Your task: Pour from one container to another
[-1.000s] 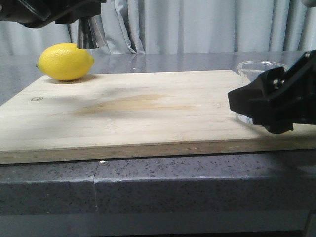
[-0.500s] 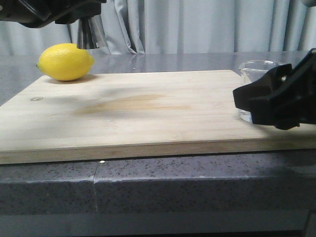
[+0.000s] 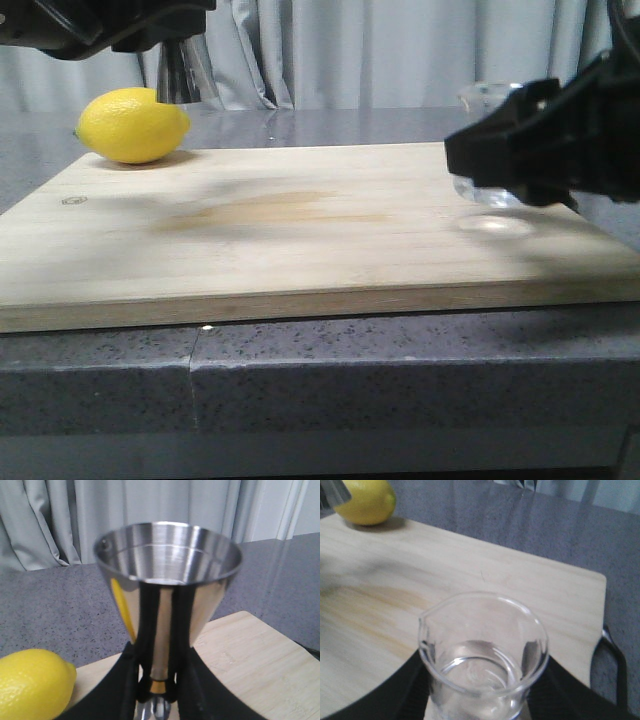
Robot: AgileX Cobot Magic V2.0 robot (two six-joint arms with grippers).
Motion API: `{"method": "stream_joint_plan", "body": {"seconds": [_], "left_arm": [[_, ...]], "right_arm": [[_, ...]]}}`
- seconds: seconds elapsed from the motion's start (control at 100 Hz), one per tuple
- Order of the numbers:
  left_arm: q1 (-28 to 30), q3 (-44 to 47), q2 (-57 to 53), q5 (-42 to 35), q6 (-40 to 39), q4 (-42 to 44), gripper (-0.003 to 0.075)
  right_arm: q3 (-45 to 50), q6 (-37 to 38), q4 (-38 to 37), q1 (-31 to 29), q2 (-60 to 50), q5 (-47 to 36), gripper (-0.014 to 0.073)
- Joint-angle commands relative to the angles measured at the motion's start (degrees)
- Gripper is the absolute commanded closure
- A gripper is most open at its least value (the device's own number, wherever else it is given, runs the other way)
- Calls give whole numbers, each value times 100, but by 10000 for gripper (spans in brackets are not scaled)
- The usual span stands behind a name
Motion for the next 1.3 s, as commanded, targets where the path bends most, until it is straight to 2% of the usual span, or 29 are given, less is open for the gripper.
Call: {"method": "stream_joint_plan", "body": {"seconds": [0.0,0.17,0.38,0.59,1.01,1.29], "left_arm": [[-45,-190,-205,-282,-55,44,739],[-45,-190,-205,-245,-59,44,739],[-199,-190,-205,-203,-249,44,739],[-503,-190,-205,-203,-249,207,739],[-977,-190,-205,103,-253,207,739],[-1311,-190,-205,116,-282,207,739]], "right_arm": [[-479,-228,-139,1,-73,-256,386],[-1183,-742,-139,-40,-73,279,386],[-1935,-1096,-172,-417,-73,1161,386],[-2517,-1096,-816,-738,-73,1976,386],[-3231,-1096,-1395,-739,-65,2693,386],[-3244,-1096,-1794,-728,-65,2785,386]]}}
